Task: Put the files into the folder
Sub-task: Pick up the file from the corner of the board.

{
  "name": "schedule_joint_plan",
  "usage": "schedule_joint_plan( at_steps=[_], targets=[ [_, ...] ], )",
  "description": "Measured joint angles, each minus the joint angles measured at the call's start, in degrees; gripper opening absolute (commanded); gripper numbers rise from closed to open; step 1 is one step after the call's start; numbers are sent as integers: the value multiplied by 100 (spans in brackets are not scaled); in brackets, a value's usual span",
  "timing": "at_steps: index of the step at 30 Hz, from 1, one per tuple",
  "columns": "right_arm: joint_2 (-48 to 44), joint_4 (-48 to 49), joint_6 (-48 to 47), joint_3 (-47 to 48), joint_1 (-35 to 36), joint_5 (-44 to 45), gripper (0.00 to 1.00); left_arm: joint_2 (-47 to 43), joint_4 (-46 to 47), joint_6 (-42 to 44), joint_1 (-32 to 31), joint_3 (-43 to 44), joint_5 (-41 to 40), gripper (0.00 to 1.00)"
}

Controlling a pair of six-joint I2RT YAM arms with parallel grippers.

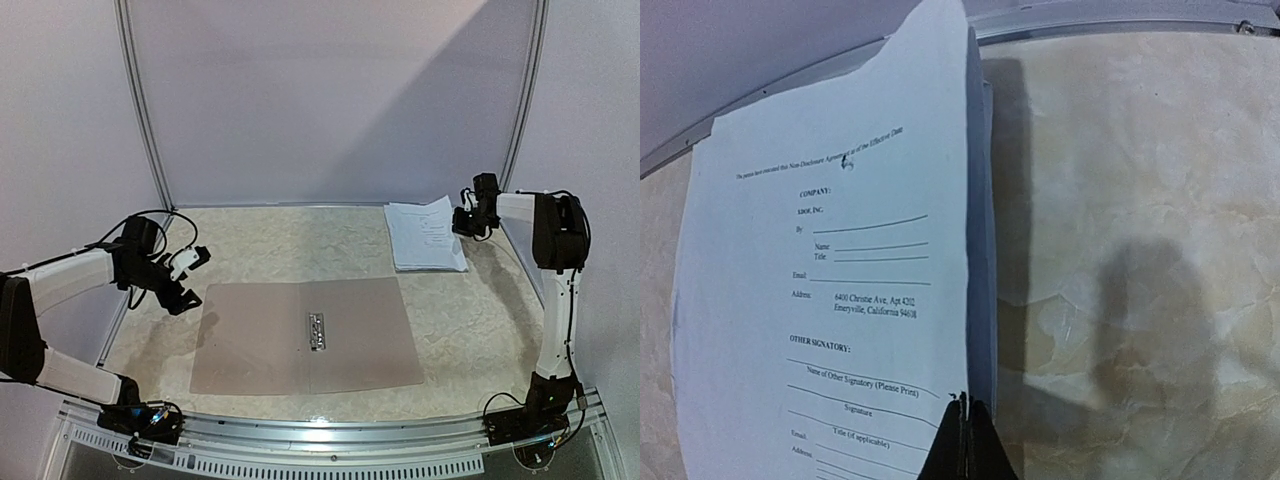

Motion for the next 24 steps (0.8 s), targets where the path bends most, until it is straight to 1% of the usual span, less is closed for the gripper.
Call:
schedule_joint_plan(
  at_steps=[9,13,16,19,24],
  targets=[
    [-7,31,-11,11,0,-20,0,44,0,0,-15,7,0,87],
    [-118,-262,-140,7,0,-72,0,44,-2,2,-24,9,4,87],
    [-435,-546,-297,-127,0,-221,0,44,-26,26,-39,70,7,87],
    [-970,-809,-466,-468,0,-369,0,87,-138,127,-81,286,-9,88],
    [-1853,-1126,-546,-1001,0,-570,0,472,-455,317,-358,1078,-111,88]
  ],
)
